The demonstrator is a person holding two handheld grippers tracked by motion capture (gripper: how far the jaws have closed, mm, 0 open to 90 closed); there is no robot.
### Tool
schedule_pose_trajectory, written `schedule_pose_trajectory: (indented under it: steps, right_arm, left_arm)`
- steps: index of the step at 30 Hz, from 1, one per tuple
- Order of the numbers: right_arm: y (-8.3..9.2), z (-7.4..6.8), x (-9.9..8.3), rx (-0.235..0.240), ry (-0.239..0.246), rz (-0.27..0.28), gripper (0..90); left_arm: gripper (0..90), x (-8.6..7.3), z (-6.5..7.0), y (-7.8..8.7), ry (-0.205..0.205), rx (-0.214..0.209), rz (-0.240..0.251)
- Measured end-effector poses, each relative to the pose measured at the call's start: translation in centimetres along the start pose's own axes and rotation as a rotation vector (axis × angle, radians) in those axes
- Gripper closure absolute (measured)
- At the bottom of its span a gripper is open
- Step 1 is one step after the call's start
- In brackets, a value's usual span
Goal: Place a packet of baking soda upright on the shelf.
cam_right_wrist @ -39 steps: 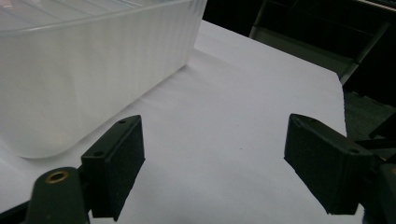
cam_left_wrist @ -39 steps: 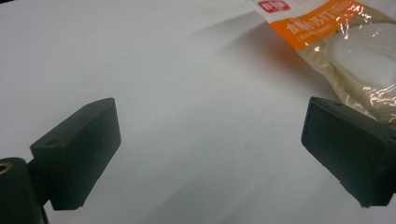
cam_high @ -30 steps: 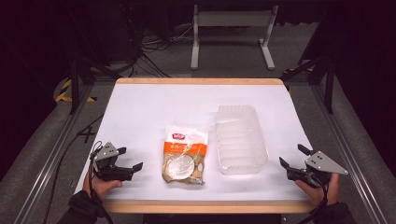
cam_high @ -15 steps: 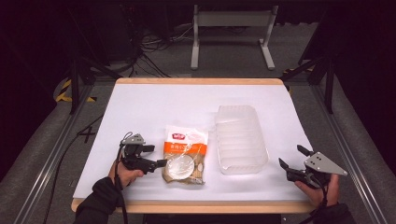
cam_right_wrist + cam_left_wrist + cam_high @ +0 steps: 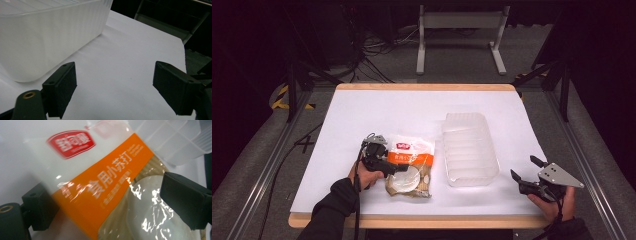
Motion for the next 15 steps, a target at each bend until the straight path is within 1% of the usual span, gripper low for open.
schedule_pose_trajectory:
  steps: [1,2,3,4,5,6,7,8,9,10,11,12,13,14,15]
  right_arm:
    - [0.0,0.0,0.0,0.002,0.0,0.0,19.8]
    - [0.0,0.0,0.0,0.004,0.0,0.0,19.7]
    - [0.0,0.0,0.0,0.004,-0.001,-0.001,19.7]
    - [0.0,0.0,0.0,0.006,-0.004,-0.001,19.7]
    - [0.0,0.0,0.0,0.008,-0.004,0.0,19.7]
    - [0.0,0.0,0.0,0.008,-0.004,0.0,19.7]
    - [0.0,0.0,0.0,0.011,-0.006,-0.001,19.7]
    - [0.0,0.0,0.0,0.012,-0.005,-0.002,19.7]
    - [0.0,0.0,0.0,0.013,-0.003,-0.001,19.7]
    - [0.0,0.0,0.0,0.013,-0.003,-0.001,19.7]
    - [0.0,-0.1,0.0,0.016,-0.004,0.001,19.7]
    - [0.0,-0.1,0.0,0.016,-0.005,-0.001,19.7]
    - [0.0,-0.1,0.0,0.018,-0.003,-0.001,19.7]
    - [0.0,-0.1,0.0,0.02,-0.003,-0.001,19.7]
    - [0.0,-0.1,0.0,0.02,-0.003,-0.001,19.7]
  left_arm:
    - [9.4,0.3,0.1,-0.5,-0.006,-0.013,-0.011]
    - [10.4,0.4,0.2,-0.7,-0.011,-0.007,-0.013]
    - [13.8,0.5,0.3,-0.8,-0.005,-0.036,-0.013]
    - [18.3,0.6,0.4,-1.0,0.011,-0.044,-0.017]
    - [22.7,0.8,0.5,-1.2,0.014,-0.041,-0.021]
    - [28.2,0.8,0.5,-1.2,0.014,-0.041,-0.021]
    - [38.5,0.8,0.8,-1.7,-0.009,-0.062,-0.038]
    - [42.1,0.9,0.8,-1.8,-0.007,-0.073,-0.04]
    - [48.0,0.9,1.0,-1.9,-0.002,-0.098,-0.038]
    - [53.2,0.9,1.0,-1.9,-0.002,-0.098,-0.038]
    - [61.5,1.0,1.0,-1.9,-0.022,-0.089,-0.036]
    - [68.8,1.0,1.1,-1.8,-0.029,-0.085,-0.028]
    - [74.9,1.0,1.2,-1.6,-0.049,-0.082,-0.022]
    - [79.7,1.0,1.3,-1.5,-0.058,-0.078,-0.023]
    - [84.6,1.0,1.3,-1.5,-0.058,-0.078,-0.023]
Point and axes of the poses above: each handheld gripper's, and its own axes: y roughly backward along the jaws, x roughly out of its top, z roughly to its right, the point moved 3 cm from there along -y, roughly forward along the jaws, and after that the axes turned 4 degrees about -y, right-handed, at the moved point
